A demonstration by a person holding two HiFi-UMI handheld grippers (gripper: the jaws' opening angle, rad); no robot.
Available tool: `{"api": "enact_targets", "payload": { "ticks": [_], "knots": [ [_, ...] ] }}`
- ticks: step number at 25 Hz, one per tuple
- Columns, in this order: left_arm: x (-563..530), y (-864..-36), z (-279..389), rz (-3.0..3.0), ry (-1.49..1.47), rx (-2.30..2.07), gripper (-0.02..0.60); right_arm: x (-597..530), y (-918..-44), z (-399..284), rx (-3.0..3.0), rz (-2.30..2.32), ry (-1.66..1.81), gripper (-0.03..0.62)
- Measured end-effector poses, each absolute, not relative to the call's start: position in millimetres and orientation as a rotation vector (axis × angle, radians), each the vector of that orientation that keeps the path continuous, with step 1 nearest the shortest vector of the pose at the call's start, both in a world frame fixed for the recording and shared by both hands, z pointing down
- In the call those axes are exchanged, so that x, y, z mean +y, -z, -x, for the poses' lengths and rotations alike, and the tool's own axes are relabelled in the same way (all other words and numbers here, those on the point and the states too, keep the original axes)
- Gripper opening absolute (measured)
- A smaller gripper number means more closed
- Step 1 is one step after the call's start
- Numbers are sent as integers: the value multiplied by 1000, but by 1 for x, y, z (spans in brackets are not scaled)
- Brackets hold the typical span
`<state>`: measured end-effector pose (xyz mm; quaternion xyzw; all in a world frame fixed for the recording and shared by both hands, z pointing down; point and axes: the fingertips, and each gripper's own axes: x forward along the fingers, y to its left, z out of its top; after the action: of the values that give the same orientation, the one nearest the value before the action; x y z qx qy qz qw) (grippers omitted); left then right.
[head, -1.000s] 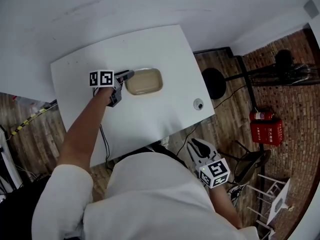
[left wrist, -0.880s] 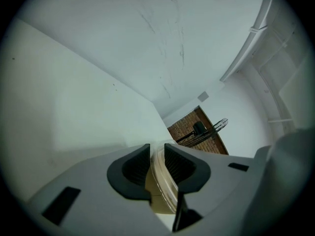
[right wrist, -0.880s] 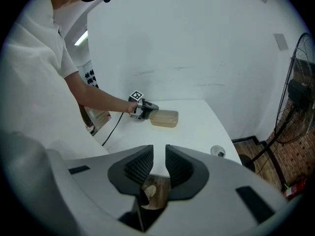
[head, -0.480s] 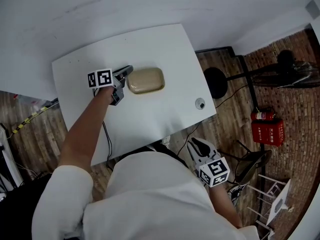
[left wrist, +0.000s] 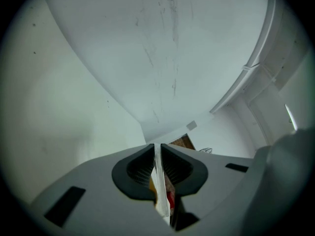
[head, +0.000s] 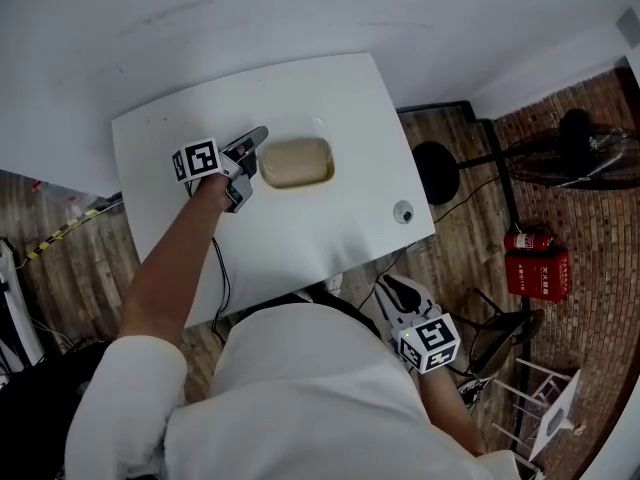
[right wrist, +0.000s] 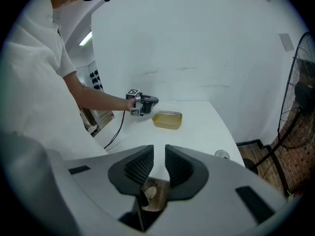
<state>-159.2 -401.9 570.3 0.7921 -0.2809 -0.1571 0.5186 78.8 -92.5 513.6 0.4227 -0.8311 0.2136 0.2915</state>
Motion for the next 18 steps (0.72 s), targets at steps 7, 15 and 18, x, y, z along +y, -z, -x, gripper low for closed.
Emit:
{"api": "enact_targets", "payload": {
  "ticks": [7, 15, 18],
  "knots": [
    [-390, -541, 165, -1883, 497, -668, 52, -100, -513, -81, -2263, -1103, -543, 63],
    [-356, -494, 164, -1894, 604, -713, 51, -118, -510, -91, -2377, -979, -477, 8],
    [-338, -480, 160, -1860, 635, -749, 51, -127, -509, -101, -2407, -933, -462, 8]
  ]
}}
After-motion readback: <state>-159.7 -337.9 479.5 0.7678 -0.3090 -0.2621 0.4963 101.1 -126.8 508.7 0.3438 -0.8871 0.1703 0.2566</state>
